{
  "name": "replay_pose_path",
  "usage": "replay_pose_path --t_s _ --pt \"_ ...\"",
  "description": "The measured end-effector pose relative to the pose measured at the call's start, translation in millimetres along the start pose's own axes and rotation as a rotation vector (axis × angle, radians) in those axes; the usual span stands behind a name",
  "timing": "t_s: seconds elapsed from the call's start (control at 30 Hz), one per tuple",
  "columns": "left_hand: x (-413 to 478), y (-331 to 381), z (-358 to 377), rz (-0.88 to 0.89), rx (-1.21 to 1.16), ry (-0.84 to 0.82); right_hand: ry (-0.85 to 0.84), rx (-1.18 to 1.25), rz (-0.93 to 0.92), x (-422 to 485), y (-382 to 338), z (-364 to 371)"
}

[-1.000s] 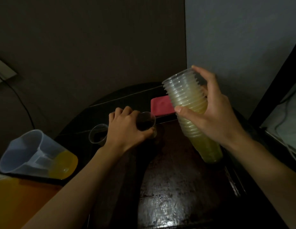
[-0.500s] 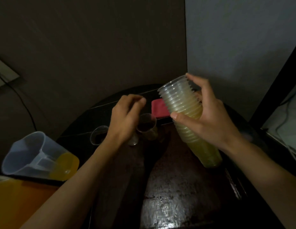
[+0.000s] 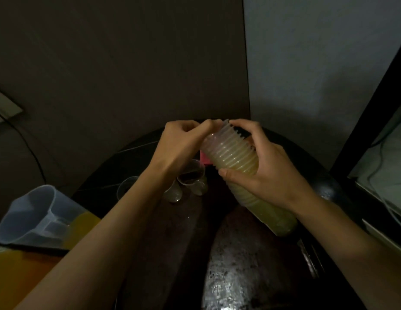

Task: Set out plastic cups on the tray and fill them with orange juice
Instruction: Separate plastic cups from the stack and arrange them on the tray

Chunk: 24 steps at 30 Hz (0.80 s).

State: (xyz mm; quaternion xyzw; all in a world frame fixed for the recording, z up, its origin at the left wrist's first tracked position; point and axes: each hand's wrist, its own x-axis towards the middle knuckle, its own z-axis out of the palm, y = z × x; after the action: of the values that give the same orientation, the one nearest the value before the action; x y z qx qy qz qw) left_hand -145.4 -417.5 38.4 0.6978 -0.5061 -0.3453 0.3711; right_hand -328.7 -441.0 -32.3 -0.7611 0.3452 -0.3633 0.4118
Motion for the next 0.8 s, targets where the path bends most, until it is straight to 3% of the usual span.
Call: replay_pose_path --t_s 0.8 --pt "1 6 13 0.106 0.066 0.115 -0.001 0.069 -0.057 0 -1 -8"
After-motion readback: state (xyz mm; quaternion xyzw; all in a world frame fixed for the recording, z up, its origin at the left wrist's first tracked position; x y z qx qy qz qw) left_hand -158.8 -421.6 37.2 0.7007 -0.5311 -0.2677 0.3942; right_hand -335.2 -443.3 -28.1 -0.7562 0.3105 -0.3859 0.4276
